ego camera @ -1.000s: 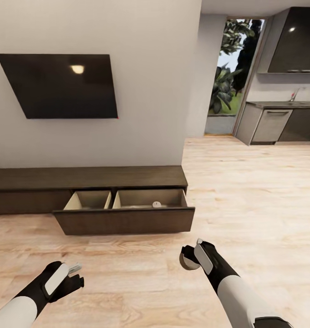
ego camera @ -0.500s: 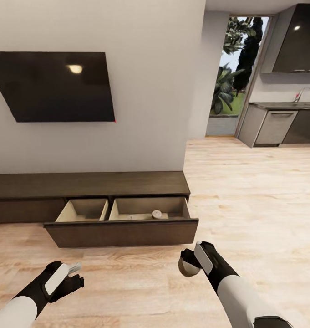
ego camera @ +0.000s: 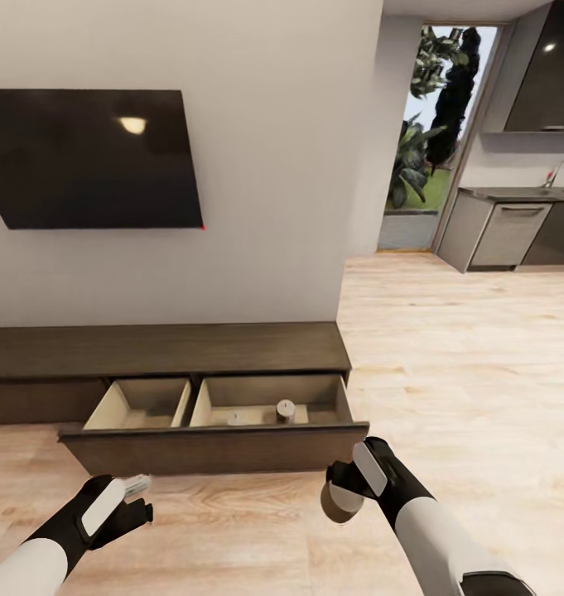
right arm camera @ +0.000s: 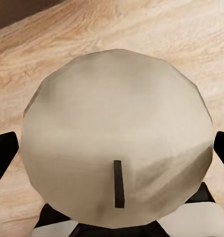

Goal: Place each of the two pumpkins and all three candles from the living room inside a cabinet in the living room (use any cabinet), then make sure every cabinet is closed, and position the cauldron so it is next to a table in the living room.

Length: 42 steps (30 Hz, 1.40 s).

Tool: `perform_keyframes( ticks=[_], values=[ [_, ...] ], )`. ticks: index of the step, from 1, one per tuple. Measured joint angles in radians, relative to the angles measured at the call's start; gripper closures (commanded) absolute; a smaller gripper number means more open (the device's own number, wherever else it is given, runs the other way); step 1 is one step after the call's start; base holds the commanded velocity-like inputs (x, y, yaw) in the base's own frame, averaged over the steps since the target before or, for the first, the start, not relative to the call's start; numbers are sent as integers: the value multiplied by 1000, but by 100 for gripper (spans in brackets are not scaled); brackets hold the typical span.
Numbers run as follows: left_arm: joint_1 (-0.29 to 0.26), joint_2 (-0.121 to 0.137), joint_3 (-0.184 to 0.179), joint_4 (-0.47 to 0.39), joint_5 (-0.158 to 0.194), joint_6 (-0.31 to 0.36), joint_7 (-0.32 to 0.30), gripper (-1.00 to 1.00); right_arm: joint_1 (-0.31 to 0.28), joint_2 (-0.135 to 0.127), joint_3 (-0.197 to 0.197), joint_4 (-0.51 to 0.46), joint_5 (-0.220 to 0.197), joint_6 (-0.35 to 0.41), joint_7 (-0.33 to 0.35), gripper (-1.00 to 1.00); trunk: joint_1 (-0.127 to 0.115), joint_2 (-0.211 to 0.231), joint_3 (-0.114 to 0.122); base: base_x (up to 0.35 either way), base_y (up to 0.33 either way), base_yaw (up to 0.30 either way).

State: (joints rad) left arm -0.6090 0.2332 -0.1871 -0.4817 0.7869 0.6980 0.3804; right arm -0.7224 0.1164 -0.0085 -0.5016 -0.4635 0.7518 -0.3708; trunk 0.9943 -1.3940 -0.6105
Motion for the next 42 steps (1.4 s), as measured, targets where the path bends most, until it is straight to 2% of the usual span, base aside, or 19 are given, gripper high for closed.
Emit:
perform_keyframes(
  ticks=[8,13,15,18,19,21,24,28,32,36,38,42],
  values=[
    [0,0,0,0,0,0,-1,-100,0,1,9,0,5,20,41,100,0,0,0,316,0,0],
    [-2,0,3,-9,8,13,-13,-100,1,1,14,-1,10,23,52,100,0,0,0,64,0,0],
    [-3,1,7,-21,12,36,-15,-100,1,1,16,-5,9,21,72,100,-8,14,6,10,0,0],
    [-3,3,12,-33,16,99,-43,-100,2,0,18,-9,9,17,143,100,-19,35,16,4,0,0],
    [-3,5,15,-37,17,113,-71,-100,2,-1,19,-10,9,15,171,100,-23,42,19,1,0,0],
    [-3,12,35,-42,18,150,-184,-100,5,-2,19,-11,8,12,232,100,-31,56,25,0,0,0],
    [-3,40,67,-44,17,218,-340,-100,9,-10,18,-11,18,9,278,100,-42,77,34,0,0,0],
    [-3,81,97,-44,18,260,-517,-100,12,-41,17,-12,20,8,337,100,-57,105,47,0,0,0],
    [-3,115,107,-43,18,277,-663,-100,13,-72,16,-13,17,-4,452,100,-73,133,60,0,0,0],
    [-3,152,109,-40,15,278,-840,-100,15,-109,16,-12,17,-62,568,100,-88,161,72,0,0,0],
    [-3,156,108,-39,11,274,-880,-100,15,-116,16,-11,19,-72,595,100,-96,175,78,0,0,0],
    [-3,158,107,-38,9,272,-904,-100,15,-119,16,-11,20,-78,610,100,-111,203,91,0,0,0]
  ],
)
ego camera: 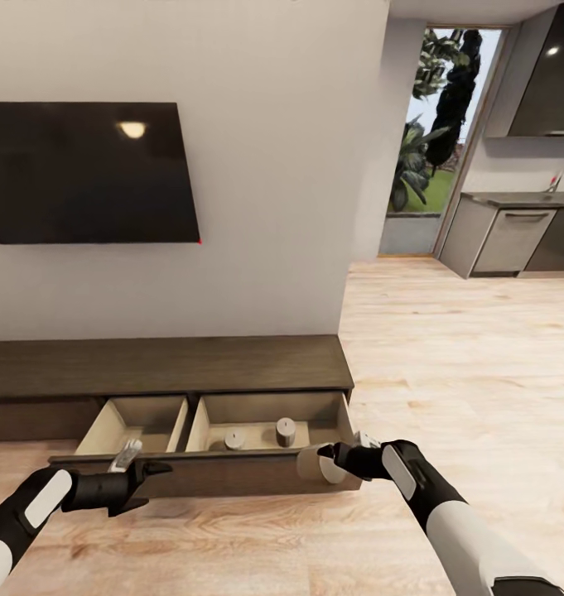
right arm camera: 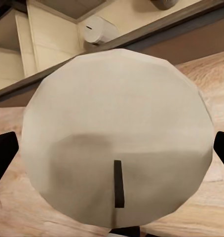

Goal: Place each of the two pumpkins and all three candles from the living room inside a cabinet in the living room (use any cabinet), then make sure every cabinet is closed, and position the cauldron so it is next to a table in the living room.

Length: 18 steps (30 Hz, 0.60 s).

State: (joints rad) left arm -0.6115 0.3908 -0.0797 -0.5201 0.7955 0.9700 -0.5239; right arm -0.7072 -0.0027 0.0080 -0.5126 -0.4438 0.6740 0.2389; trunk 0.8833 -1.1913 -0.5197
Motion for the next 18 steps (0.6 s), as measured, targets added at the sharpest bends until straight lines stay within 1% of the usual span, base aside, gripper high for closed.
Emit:
perform_keyframes(
  ticks=[5,10,13,18],
  values=[
    [1,0,0,0,1,0,-5,-100,0,-1,-7,0,-2,-2,-1,100,-19,35,16,0,0,0],
    [2,3,1,0,5,3,-9,-100,0,-1,-10,0,-4,-2,3,100,-19,35,16,7,0,0],
    [4,6,1,0,6,4,-11,-100,0,0,-11,0,-5,-2,4,100,-19,35,16,187,0,0],
    [4,7,1,0,6,4,-11,-100,0,0,-11,0,-6,-2,4,100,-19,35,16,311,0,0]
  ],
)
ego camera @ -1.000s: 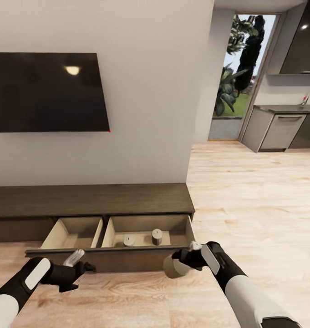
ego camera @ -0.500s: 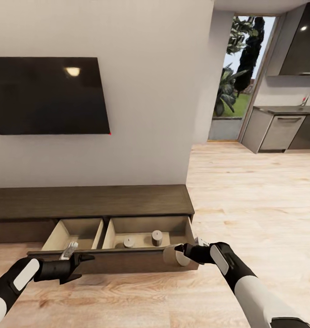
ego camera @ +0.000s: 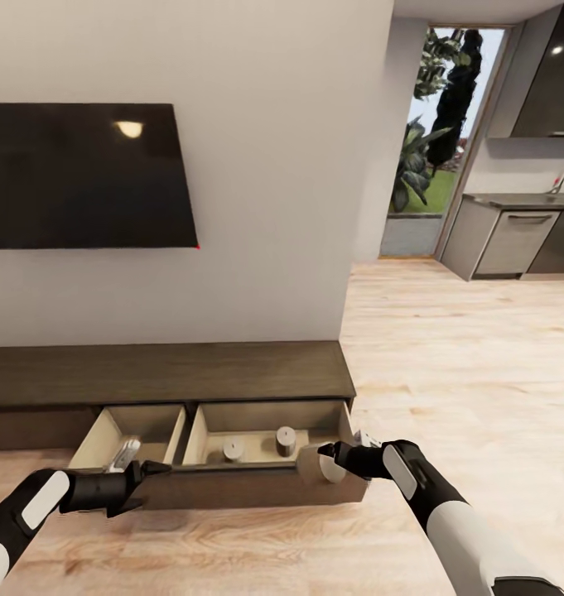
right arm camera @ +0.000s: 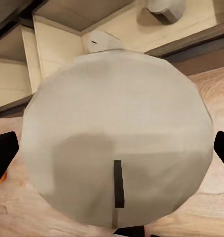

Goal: Place each of the two pumpkins and all three candles from the living room inside a cabinet in the living room (use any cabinet), then make sure every cabinet is closed, and position the cauldron so it is next to a table in the living room.

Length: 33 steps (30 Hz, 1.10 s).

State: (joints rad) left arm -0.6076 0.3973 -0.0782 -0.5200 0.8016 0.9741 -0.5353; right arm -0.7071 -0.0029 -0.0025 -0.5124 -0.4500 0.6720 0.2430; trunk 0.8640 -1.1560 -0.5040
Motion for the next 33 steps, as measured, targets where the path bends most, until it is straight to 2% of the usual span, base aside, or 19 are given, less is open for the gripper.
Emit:
perform_keyframes(
  ticks=[20,25,26,28,30,33],
  values=[
    [0,0,0,0,0,0,0,-100,0,0,0,0,6,-1,-3,100,0,0,0,330,0,0],
    [0,0,-1,0,0,0,0,-100,0,7,8,0,8,-4,-24,100,0,0,0,179,0,0],
    [0,0,-1,0,1,0,0,-100,0,9,9,0,10,-5,-43,100,0,0,0,36,0,0],
    [0,0,-1,0,1,1,0,-100,0,16,9,1,25,-2,-165,100,0,0,0,15,0,0],
    [0,0,-1,0,1,0,0,-100,0,20,8,0,16,2,-272,100,0,0,0,4,0,0],
    [0,0,-2,0,-1,0,0,-100,0,35,8,0,3,1,-315,100,0,0,0,4,6,0]
  ],
)
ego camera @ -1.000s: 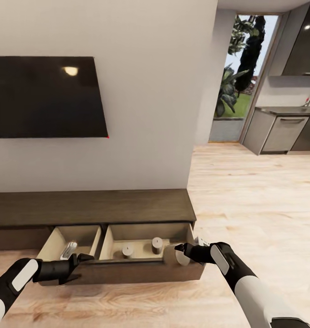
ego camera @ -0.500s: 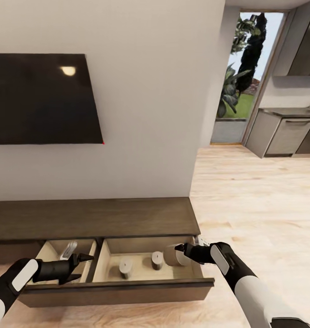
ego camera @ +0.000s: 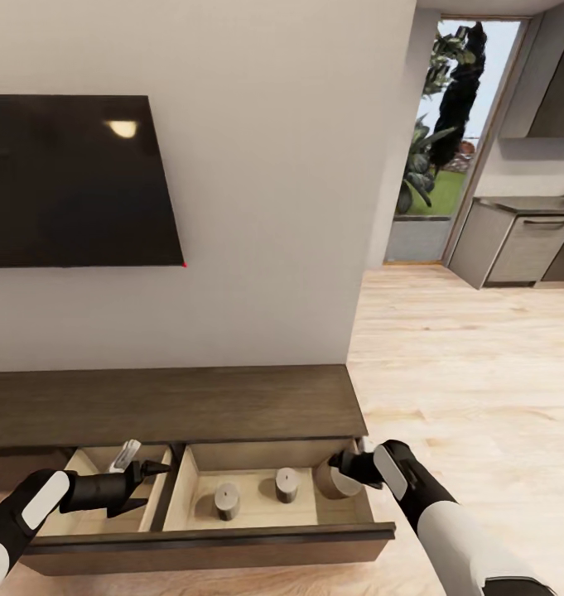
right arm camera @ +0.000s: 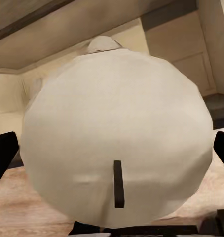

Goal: Place each of the two pumpkins and all three candles from the living room inside a cabinet in the living room (use any cabinet), then make sure every cabinet is closed, and position the cauldron so it is next to a table in the living room.

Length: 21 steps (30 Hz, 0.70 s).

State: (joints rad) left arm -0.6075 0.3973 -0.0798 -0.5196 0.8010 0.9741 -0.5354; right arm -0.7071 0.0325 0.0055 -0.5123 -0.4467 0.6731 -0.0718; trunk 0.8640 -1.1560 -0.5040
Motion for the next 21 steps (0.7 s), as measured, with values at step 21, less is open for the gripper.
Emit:
perform_keyframes(
  ticks=[21],
  values=[
    [0,0,0,0,1,0,0,-100,-1,106,42,1,12,-2,-178,100,0,0,0,121,58,0]
  ],
)
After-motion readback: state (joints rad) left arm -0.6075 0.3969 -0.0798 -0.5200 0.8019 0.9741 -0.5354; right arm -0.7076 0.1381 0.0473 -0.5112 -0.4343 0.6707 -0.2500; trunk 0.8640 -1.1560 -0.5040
